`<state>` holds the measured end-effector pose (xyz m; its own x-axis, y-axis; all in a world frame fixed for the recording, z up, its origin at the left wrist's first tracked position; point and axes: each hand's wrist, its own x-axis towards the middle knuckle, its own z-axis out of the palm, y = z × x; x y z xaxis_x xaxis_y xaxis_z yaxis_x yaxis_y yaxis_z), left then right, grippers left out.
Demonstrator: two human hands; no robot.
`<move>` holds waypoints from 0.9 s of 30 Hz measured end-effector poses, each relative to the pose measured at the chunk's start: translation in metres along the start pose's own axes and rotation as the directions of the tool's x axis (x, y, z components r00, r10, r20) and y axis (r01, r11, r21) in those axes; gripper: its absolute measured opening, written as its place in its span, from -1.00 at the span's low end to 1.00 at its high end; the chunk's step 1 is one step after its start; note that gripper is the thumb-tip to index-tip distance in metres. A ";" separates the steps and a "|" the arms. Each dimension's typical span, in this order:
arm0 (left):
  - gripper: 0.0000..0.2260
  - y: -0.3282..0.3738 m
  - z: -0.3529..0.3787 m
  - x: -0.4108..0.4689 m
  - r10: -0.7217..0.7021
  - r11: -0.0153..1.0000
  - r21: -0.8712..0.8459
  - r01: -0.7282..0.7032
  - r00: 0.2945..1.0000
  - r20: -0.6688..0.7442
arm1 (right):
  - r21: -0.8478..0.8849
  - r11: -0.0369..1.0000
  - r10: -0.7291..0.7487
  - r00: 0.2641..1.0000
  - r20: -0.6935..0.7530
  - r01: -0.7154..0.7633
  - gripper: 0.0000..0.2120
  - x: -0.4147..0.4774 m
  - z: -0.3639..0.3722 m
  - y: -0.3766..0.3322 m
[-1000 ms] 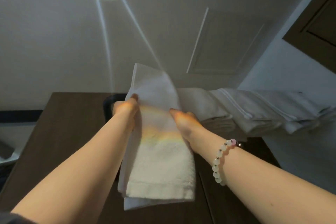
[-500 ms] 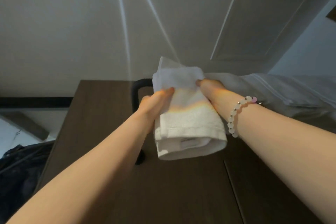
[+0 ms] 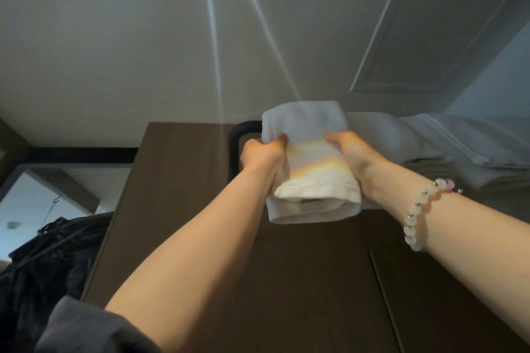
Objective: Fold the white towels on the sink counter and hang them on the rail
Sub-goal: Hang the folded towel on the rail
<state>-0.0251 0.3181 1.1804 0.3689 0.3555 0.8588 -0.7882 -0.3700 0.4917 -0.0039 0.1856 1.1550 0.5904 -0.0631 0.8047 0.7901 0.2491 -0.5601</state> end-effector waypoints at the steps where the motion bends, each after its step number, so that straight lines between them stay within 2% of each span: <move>1: -0.61 0.001 0.002 0.001 0.001 1.000 -0.005 -0.002 1.000 -0.005 | -0.017 1.000 0.000 1.000 0.024 0.000 -0.46 -0.009 -0.003 0.004; 4: -0.63 0.004 0.005 0.002 0.012 1.000 -0.004 -0.012 1.000 -0.018 | -0.078 0.997 0.012 0.999 0.041 -0.008 -0.38 -0.026 -0.010 0.017; 9: -0.60 -0.001 0.007 -0.005 -0.016 0.994 -0.105 0.015 1.000 -0.011 | -0.124 0.991 -0.056 0.992 -0.111 0.042 -0.54 -0.010 -0.012 0.013; 13: -0.68 -0.005 -0.002 -0.011 -0.081 0.985 -0.147 0.086 0.996 0.038 | -0.137 0.991 -0.027 0.991 -0.134 0.009 -0.55 0.005 -0.007 0.000; 15: -0.65 -0.008 -0.007 -0.017 -0.118 0.980 -0.153 0.129 0.990 0.080 | -0.166 0.986 -0.025 0.991 -0.135 0.003 -0.59 0.012 -0.004 -0.007; 19: -0.57 -0.013 -0.014 -0.019 -0.125 0.982 -0.129 0.137 0.987 0.099 | -0.186 0.981 -0.075 0.989 -0.126 0.051 -0.65 0.023 -0.001 -0.013; 25: -0.62 -0.015 -0.010 -0.015 -0.062 0.997 -0.031 0.064 0.997 0.043 | -0.166 0.985 -0.070 0.989 -0.133 0.048 -0.62 0.029 0.002 0.000; 27: -0.60 -0.019 -0.009 -0.016 -0.068 0.997 -0.030 0.069 0.997 0.040 | -0.114 0.991 -0.075 0.993 -0.095 0.064 -0.62 0.025 0.003 0.007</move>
<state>-0.0205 0.3266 1.1557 0.4410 0.3455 0.8283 -0.7749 -0.3189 0.5457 0.0163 0.1889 1.1720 0.5422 -0.1732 0.8222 0.8401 0.1332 -0.5259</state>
